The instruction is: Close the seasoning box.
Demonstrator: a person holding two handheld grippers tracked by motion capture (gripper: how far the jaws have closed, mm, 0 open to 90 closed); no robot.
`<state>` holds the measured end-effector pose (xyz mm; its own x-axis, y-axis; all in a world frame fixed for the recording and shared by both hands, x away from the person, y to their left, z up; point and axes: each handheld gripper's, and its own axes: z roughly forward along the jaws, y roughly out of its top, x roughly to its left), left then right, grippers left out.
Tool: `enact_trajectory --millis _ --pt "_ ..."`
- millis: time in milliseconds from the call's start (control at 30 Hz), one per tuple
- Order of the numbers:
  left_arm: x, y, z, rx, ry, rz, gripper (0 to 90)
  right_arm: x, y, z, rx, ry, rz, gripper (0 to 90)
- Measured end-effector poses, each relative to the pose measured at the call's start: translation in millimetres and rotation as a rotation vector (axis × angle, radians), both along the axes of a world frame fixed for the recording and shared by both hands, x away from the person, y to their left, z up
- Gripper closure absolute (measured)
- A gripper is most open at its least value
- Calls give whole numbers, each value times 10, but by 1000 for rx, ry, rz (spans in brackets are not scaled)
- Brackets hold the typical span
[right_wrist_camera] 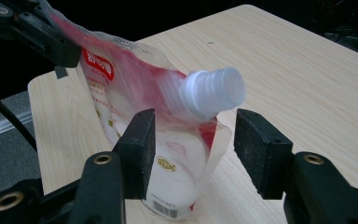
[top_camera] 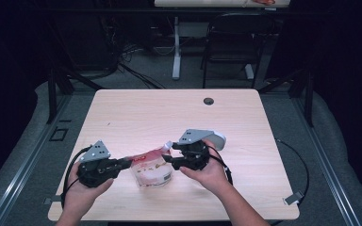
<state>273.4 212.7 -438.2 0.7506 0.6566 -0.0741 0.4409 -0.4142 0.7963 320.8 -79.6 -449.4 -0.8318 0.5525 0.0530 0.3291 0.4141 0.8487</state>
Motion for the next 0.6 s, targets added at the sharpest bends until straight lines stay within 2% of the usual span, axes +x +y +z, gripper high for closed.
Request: enact_trajectory --millis 133,267,467,600 --pt "0 2 -2 1 -1 1 857 10 18 -7 5 3 11 489" --pt "1 7 -2 4 -4 6 858 -14 27 1 -11 -14 13 504" --pt "11 -3 5 18 -14 6 868 -37 18 12 -22 -23 9 540" --pt "29 -14 17 22 -8 4 900 -46 13 11 -25 -34 -2 575"
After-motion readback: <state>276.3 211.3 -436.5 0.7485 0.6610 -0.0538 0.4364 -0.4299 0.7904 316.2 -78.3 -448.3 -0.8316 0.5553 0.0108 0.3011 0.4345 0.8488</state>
